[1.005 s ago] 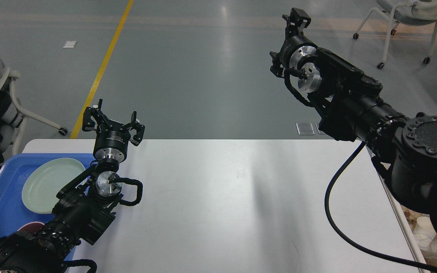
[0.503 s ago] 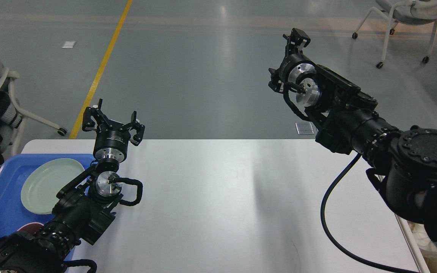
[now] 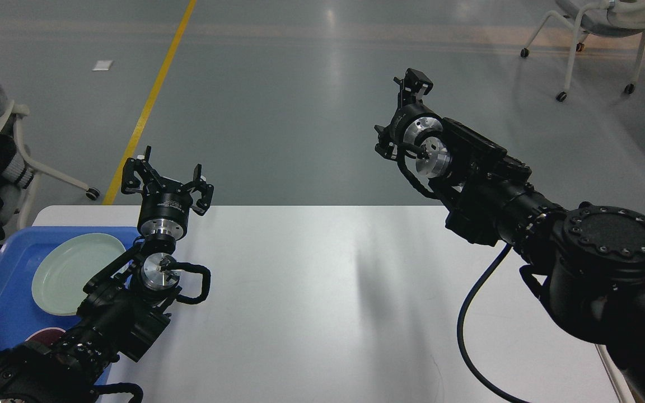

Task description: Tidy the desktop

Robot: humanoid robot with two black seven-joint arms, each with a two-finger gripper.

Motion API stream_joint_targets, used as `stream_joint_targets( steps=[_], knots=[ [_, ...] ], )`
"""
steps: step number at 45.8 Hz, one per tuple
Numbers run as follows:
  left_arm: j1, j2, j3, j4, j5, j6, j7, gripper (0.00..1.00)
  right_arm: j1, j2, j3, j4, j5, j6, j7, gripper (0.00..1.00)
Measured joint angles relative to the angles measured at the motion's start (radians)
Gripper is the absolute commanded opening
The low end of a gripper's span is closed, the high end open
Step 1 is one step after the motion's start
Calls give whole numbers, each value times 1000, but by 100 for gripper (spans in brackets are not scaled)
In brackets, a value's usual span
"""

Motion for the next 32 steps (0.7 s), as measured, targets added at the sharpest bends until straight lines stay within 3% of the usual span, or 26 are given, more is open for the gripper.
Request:
stream_joint_targets(
  steps=[32],
  knots=[
    [-1, 0, 0, -1, 0, 0, 0, 100, -86, 35, -5, -3, -2, -9, 1, 100]
  ],
)
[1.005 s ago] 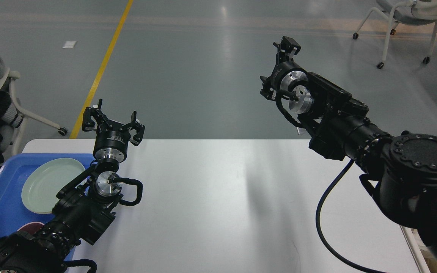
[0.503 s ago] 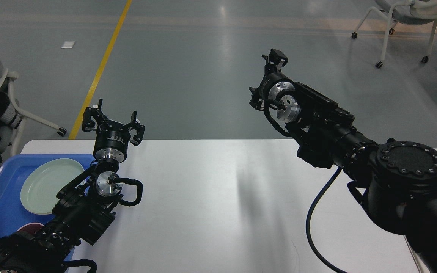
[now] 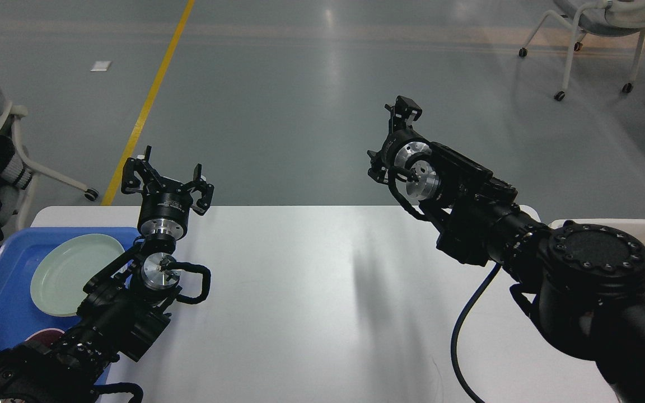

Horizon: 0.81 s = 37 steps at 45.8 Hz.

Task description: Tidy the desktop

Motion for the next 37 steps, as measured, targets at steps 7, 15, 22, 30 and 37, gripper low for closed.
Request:
stream_joint_targets(
  steps=[7, 15, 22, 30, 37],
  knots=[
    [0, 0, 0, 0, 0, 0, 0, 100, -59, -2, 0, -20, 0, 0, 0, 100],
    [0, 0, 0, 0, 0, 0, 0, 100, -119, -6, 1, -81, 0, 0, -1, 100],
    [1, 0, 0, -1, 0, 0, 0, 100, -135, -18, 0, -100, 0, 0, -1, 100],
    [1, 0, 0, -1, 0, 0, 0, 100, -170, -21, 0, -122, 0, 0, -1, 100],
    [1, 0, 0, -1, 0, 0, 0, 100, -184, -21, 0, -123, 0, 0, 0, 100]
  ],
)
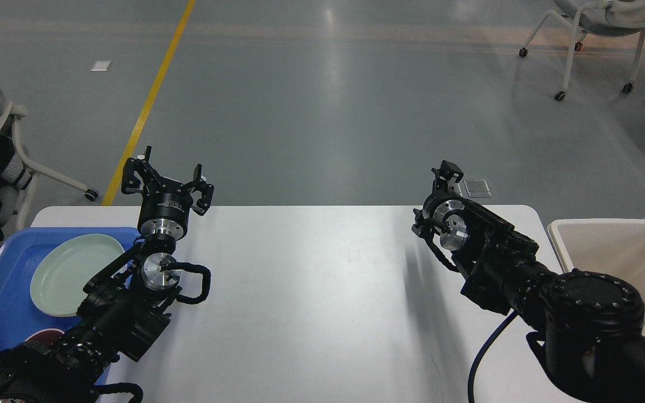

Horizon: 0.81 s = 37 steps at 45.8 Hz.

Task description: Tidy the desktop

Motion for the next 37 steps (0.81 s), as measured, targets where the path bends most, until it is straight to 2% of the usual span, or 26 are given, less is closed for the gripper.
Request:
stream_joint_targets(
  steps=[19, 29, 33, 37],
  knots=[
    [0, 0, 0, 0, 0, 0, 0, 100, 3, 0, 0, -1, 0, 0, 1, 100],
    [0, 0, 0, 0, 0, 0, 0, 100, 4, 2, -5, -1, 0, -2, 16, 100],
    [0, 0, 0, 0, 0, -1, 0, 100, 3, 3, -5, -1, 0, -5, 65, 100],
    [0, 0, 0, 0, 0, -1, 0, 100, -1, 2, -3, 1, 0, -5, 185, 100]
  ],
)
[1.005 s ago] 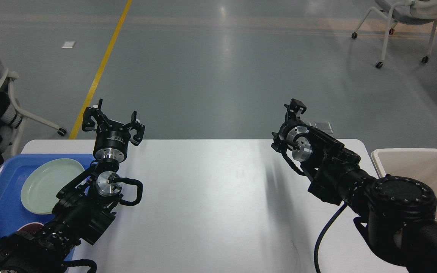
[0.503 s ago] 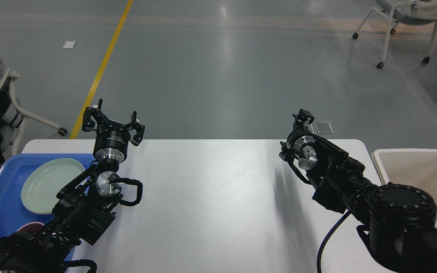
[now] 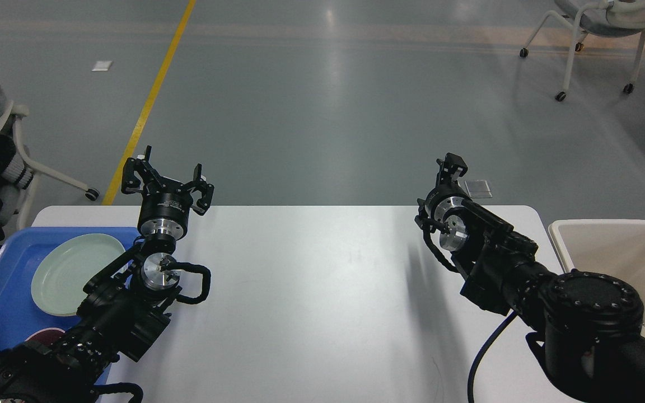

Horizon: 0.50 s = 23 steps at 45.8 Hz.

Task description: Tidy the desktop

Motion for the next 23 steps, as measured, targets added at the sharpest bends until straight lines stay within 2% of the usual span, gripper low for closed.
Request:
stream_joint_targets(
  steps=[4, 8, 12, 23],
  knots=[
    [0, 0, 0, 0, 0, 0, 0, 100, -11, 0, 3, 1, 0, 2, 142, 100],
    [0, 0, 0, 0, 0, 0, 0, 100, -24, 2, 4, 1, 0, 1, 213, 100],
    [0, 0, 0, 0, 0, 0, 0, 100, -48, 0, 5, 2, 0, 6, 231, 100],
    [0, 0, 0, 0, 0, 0, 0, 100, -64, 0, -6, 3, -1, 7, 236, 100]
  ],
)
